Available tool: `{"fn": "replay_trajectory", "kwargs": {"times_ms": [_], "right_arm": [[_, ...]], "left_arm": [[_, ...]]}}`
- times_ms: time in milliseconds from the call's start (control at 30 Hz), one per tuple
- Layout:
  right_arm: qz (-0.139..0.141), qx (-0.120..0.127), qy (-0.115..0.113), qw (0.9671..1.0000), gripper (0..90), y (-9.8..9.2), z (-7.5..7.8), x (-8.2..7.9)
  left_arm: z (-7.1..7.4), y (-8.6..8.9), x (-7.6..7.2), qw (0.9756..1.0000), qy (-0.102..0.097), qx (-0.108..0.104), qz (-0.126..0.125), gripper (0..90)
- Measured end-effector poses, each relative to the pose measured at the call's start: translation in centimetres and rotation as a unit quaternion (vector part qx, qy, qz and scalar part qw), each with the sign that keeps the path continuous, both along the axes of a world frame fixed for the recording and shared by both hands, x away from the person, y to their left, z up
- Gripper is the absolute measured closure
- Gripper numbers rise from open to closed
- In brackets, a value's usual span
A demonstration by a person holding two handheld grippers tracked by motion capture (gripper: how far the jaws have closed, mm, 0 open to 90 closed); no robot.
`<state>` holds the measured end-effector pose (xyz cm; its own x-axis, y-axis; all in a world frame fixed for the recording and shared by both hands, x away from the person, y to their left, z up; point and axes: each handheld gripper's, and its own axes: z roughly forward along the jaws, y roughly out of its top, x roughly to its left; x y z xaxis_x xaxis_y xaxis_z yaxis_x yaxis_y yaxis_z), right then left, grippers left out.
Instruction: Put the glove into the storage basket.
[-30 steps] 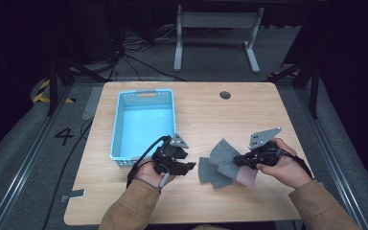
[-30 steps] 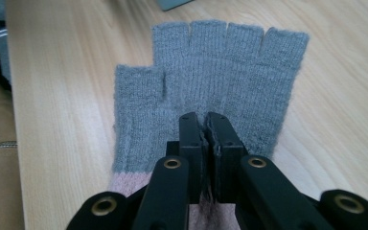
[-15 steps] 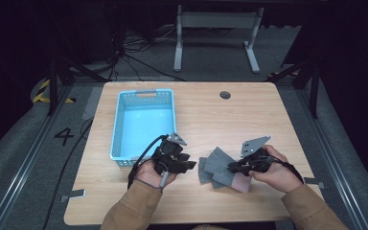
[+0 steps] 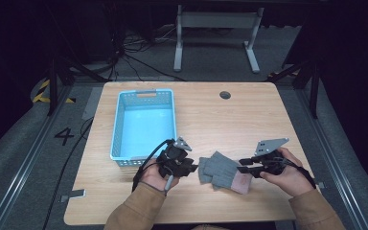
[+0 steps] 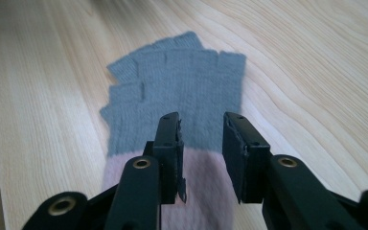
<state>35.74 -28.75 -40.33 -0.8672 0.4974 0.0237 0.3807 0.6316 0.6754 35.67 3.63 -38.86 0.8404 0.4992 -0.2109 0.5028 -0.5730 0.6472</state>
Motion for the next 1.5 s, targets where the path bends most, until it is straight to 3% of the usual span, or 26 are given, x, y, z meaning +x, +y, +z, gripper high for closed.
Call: {"fn": "replay_trajectory", "kwargs": {"times_ms": [133, 333, 567, 633, 700, 767, 1033, 1233, 1500], "right_arm": [[-0.016, -0.003, 0.003, 0.9999, 68.3, -1.2, 0.4, -0.4], [-0.022, -0.024, 0.011, 0.9994, 66.9, -2.7, 0.2, -0.7], [-0.034, -0.054, 0.024, 0.9977, 66.7, -4.0, -0.7, -0.7], [-0.033, -0.060, 0.023, 0.9974, 66.5, -4.1, -1.0, -0.6], [-0.031, -0.067, 0.029, 0.9969, 66.4, -4.2, -1.3, -0.7], [-0.031, -0.072, 0.032, 0.9964, 66.2, -4.2, -1.5, -0.8], [-0.027, -0.073, 0.037, 0.9963, 65.8, -4.3, -1.8, -1.1], [-0.020, -0.080, 0.039, 0.9958, 65.8, -4.0, -2.2, -1.2], [-0.006, -0.086, 0.035, 0.9956, 66.9, -3.4, -2.4, -1.3]], "left_arm": [[-0.5, -0.5, 0.1, 0.9999, -0.004, 0.012, 0.001, 63.4], [-1.3, -1.0, 0.3, 1.0000, 0.007, 0.003, -0.003, 62.4], [-2.3, -1.9, 0.3, 0.9996, 0.007, 0.026, -0.011, 64.0], [-2.6, -2.3, 0.4, 0.9993, 0.002, 0.034, -0.013, 63.9], [-3.0, -2.7, 0.7, 0.9989, 0.017, 0.040, -0.017, 64.1], [-3.4, -3.1, 0.9, 0.9985, 0.018, 0.048, -0.017, 64.1], [-4.9, -4.5, 1.3, 0.9966, 0.020, 0.079, -0.005, 63.9], [-5.2, -5.0, 1.6, 0.9964, 0.029, 0.079, -0.010, 61.7], [-5.3, -5.0, 1.7, 0.9956, 0.036, 0.085, -0.015, 66.8]]}}
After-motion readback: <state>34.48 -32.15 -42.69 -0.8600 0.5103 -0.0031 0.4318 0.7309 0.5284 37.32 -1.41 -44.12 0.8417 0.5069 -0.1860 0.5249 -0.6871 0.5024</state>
